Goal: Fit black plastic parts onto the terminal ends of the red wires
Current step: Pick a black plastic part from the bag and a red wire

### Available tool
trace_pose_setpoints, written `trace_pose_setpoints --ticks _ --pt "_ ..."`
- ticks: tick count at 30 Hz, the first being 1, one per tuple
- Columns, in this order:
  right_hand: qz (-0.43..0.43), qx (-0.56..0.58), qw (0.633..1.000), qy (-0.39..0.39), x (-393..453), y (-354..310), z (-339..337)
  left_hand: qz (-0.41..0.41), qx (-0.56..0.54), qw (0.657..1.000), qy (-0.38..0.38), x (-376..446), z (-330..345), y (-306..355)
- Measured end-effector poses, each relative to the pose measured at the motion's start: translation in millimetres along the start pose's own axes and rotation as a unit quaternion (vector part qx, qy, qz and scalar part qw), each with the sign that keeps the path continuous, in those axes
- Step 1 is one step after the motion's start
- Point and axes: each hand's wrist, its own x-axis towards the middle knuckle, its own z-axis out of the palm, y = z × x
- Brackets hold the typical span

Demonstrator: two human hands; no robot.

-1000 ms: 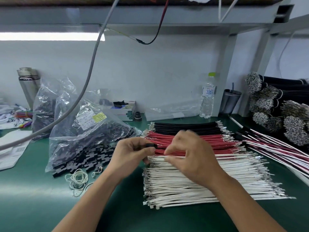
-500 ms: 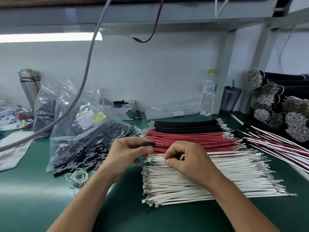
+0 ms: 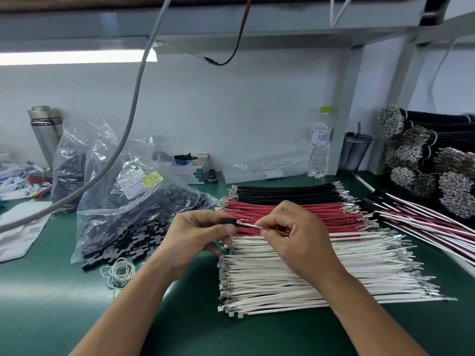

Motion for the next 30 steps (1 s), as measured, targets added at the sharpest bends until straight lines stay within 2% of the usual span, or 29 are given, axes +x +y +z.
trace_pose_setpoints --ticks 9,16,21,30 --pt "-0.021 -0.035 0.999 0.025 -2 -1 9 -0.002 -0.004 1.000 -0.010 0 1 -1" --pt "0.029 0.057 0.998 -0.011 -2 3 12 0.009 0.028 0.999 -0.014 -1 0 -2" --pt "-0.047 -0.033 0.998 -0.011 -3 -5 16 0.029 0.081 0.996 -0.026 -1 4 -3" --pt "-0.041 -0.037 0.998 -0.002 -1 -7 17 0.022 0.094 0.995 -0.033 -1 0 -1"
